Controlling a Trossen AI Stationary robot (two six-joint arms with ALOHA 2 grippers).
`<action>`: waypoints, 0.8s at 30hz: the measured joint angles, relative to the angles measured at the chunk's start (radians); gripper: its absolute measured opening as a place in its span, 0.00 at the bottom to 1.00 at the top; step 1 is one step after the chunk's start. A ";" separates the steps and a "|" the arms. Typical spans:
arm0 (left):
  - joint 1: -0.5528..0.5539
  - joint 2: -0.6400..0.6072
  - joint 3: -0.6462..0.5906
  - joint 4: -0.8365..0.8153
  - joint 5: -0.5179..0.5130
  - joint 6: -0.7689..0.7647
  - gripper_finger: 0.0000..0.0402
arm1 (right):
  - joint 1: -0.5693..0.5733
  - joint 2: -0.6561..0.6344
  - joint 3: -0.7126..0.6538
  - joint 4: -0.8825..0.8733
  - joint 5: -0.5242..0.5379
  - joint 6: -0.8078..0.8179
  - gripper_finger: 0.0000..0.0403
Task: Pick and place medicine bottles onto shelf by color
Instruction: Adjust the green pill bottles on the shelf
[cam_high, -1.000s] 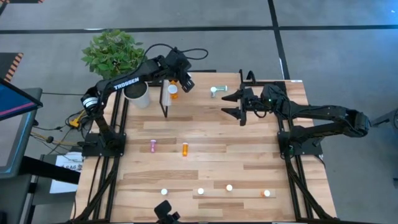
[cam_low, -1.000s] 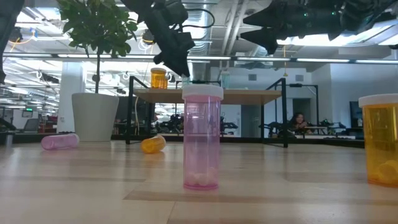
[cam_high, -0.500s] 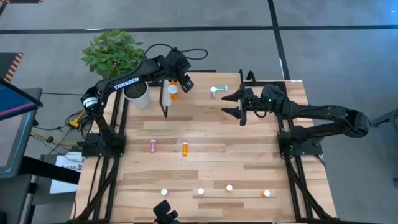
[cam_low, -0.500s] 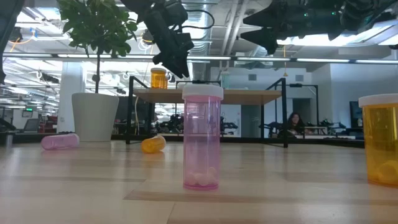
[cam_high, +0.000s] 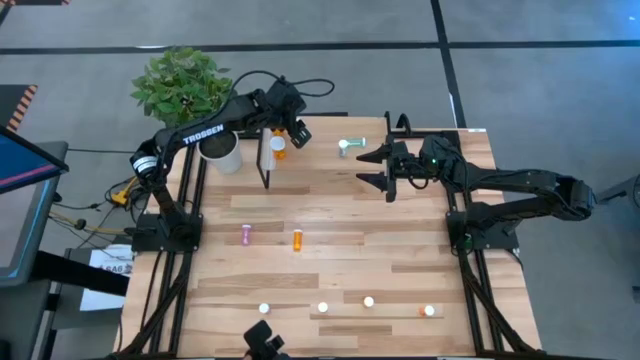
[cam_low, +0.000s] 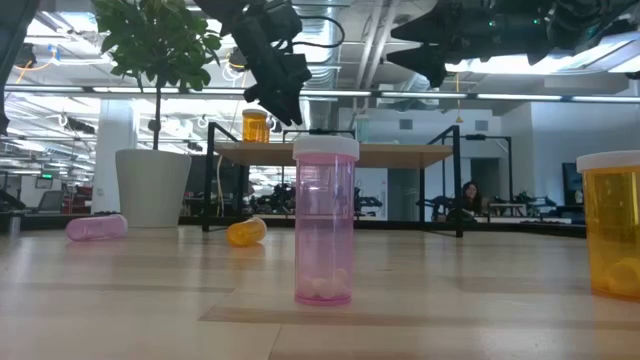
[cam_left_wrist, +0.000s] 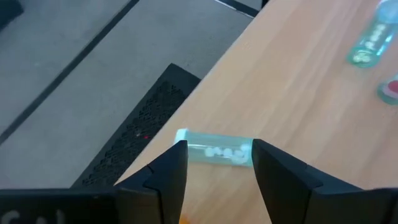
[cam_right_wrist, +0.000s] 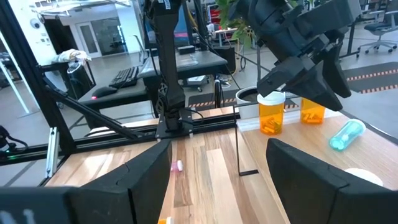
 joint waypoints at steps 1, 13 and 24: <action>0.001 0.000 0.000 0.001 -0.001 0.000 0.42 | 0.000 0.000 0.000 0.001 0.000 0.000 0.71; -0.005 -0.054 0.000 0.134 0.140 0.041 0.42 | -0.002 0.000 0.080 -0.064 0.001 0.003 0.71; -0.144 -0.213 -0.003 0.215 0.063 0.137 0.42 | -0.003 0.087 0.278 -0.296 0.133 -0.035 0.71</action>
